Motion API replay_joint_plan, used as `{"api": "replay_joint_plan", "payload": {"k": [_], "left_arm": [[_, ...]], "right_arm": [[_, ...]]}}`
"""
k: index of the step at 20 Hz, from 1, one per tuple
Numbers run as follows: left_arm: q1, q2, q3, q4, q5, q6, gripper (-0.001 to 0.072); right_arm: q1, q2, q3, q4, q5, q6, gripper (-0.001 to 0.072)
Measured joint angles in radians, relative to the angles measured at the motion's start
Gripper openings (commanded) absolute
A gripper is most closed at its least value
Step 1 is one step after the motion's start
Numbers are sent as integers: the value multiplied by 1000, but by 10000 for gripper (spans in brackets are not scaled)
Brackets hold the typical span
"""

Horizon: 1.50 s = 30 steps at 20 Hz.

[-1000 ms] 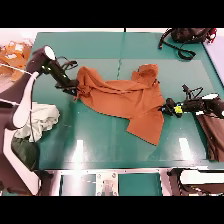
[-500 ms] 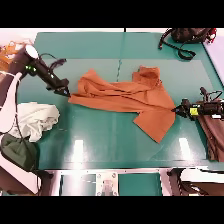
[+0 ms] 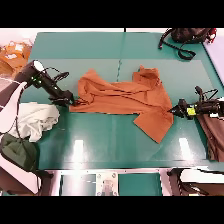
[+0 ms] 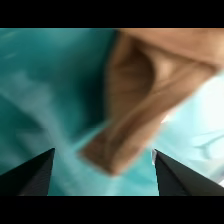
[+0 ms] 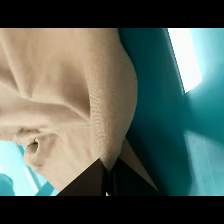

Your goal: Fold the shirts.

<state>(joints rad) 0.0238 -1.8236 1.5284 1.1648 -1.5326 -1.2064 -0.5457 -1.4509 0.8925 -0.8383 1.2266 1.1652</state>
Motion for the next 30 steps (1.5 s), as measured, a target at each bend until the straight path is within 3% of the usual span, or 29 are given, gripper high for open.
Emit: {"api": "replay_joint_plan", "payload": {"k": [3,13,14,15,16,22,24,30], "left_arm": [[1,0,9,53,36,0,714],[1,6,-161,-104,-12,109,711],[-1,5,-182,-115,-11,109,630],[-3,5,-200,-119,-3,109,283],[-5,0,-213,-107,23,111,24],[-9,9,-151,-109,116,103,20],[-6,46,-74,-119,84,82,20],[-10,270,317,-293,40,40,20]], "right_arm": [[2,0,0,0,-1,0,20],[2,0,0,-1,-26,0,20],[2,0,0,0,-26,0,20],[2,0,0,-1,-26,0,20],[2,0,0,0,-26,0,20],[14,5,6,33,-3,-9,19],[23,18,42,84,19,-17,19],[32,140,448,259,119,56,20]]}}
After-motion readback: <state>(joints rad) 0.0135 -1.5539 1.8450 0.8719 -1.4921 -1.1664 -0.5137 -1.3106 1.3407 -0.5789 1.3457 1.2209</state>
